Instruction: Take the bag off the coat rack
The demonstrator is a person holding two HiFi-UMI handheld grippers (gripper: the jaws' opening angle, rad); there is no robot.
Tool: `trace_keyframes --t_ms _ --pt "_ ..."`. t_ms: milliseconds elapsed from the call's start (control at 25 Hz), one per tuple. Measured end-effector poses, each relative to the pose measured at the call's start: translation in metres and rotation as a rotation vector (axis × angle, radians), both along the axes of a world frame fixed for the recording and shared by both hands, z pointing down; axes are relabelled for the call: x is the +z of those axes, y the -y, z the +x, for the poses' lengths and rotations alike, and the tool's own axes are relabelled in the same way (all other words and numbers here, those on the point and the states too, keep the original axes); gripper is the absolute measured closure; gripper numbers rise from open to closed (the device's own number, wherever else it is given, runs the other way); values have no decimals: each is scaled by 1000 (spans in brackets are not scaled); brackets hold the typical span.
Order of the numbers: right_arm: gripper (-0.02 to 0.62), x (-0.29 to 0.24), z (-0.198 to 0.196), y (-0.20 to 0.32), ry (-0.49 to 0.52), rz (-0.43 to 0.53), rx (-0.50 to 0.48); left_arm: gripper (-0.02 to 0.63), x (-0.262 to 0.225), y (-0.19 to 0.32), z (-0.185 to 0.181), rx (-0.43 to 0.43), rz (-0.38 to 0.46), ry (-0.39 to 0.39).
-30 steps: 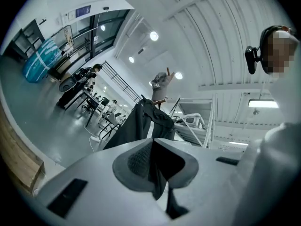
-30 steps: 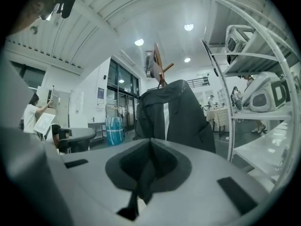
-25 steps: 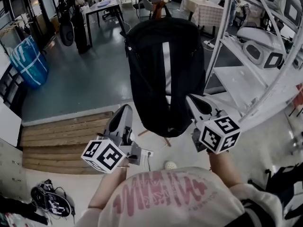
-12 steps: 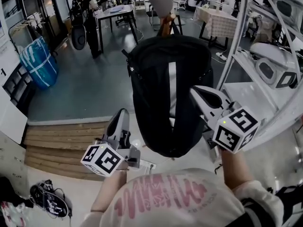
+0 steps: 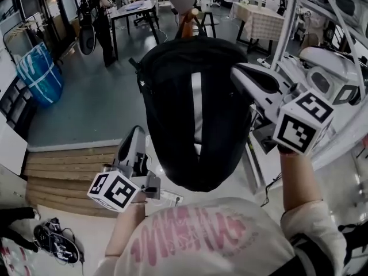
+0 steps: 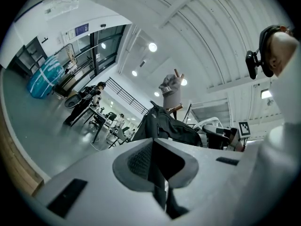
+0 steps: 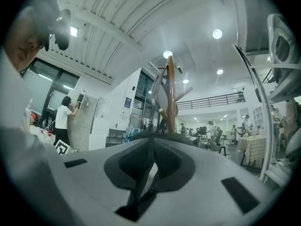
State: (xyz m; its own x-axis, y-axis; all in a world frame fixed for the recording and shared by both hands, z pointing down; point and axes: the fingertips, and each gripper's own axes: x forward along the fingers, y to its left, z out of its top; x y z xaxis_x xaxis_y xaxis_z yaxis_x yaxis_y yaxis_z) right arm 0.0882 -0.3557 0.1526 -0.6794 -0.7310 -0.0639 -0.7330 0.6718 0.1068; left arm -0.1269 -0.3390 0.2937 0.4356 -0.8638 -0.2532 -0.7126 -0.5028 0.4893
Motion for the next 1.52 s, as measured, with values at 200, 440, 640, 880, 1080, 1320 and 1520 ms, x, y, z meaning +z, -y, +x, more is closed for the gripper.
trace_keyframes --t_ms 200,440,640,880,1080,1320,1520 --pt "399 -23 21 25 56 -15 19 602 3 3 2 -7 -10 -1" --pt "282 -7 21 63 101 -141 -60 603 3 7 2 -16 -12 -1" --pt "224 12 8 77 61 -221 -91 603 2 11 3 -18 -12 11" --pt "321 17 10 84 -19 -138 -30 603 5 12 4 -19 -27 32" --pt "380 18 12 88 -73 -117 -3 603 2 11 -2 -35 -34 50" --pt "451 23 17 92 -87 -143 22 603 -1 7 -4 -17 -18 97" --pt "453 24 16 96 -89 -146 20 601 -17 6 8 57 81 275"
